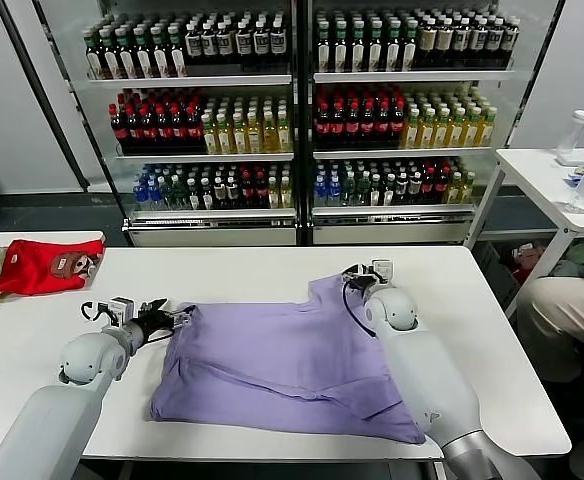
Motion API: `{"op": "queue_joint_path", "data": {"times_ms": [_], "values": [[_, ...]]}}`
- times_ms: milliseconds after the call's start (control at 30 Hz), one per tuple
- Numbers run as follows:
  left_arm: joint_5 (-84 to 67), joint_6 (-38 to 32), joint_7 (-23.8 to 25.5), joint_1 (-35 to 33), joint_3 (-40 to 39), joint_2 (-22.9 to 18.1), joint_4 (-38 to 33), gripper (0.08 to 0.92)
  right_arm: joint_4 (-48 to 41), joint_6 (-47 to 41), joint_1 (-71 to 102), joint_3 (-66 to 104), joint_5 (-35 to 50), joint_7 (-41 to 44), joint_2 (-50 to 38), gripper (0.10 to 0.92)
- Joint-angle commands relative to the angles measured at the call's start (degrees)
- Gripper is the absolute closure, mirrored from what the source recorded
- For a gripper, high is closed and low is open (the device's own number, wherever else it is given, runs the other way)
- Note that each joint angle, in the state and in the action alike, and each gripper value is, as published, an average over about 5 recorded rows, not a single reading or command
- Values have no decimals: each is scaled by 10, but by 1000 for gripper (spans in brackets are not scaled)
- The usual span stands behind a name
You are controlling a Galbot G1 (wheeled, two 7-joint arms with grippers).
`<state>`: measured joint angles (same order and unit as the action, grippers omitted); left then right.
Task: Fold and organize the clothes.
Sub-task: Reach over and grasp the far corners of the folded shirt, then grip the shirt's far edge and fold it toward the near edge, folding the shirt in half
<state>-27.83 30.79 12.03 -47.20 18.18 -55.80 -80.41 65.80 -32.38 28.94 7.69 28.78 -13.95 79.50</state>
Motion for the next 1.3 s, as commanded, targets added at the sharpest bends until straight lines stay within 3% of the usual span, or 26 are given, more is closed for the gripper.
{"op": "queue_joint_path", "data": {"times_ms": [33, 400, 500, 633, 833, 1067, 1300], "values": [[6, -2, 12, 1, -6, 2, 0, 354, -18, 0, -6, -1, 0, 2, 9, 405], [-1, -12, 16, -9, -6, 2, -13, 666, 16, 24, 10, 11, 1, 13, 0, 733], [-40, -21, -1, -25, 7, 12, -44, 753, 83, 28, 33, 14, 15, 11, -20, 820], [-106, -40, -43, -79, 32, 37, -131, 867, 247, 0, 101, 21, 56, -13, -71, 902], [-138, -58, -75, -173, 60, 55, -229, 914, 429, -8, 225, 53, 83, -27, -137, 908], [-124, -90, -76, -247, 80, 61, -240, 914, 507, -8, 328, 78, 79, -33, -158, 908], [-119, -106, -75, -274, 93, 55, -244, 914, 556, -7, 394, 92, 66, -32, -160, 908]]}}
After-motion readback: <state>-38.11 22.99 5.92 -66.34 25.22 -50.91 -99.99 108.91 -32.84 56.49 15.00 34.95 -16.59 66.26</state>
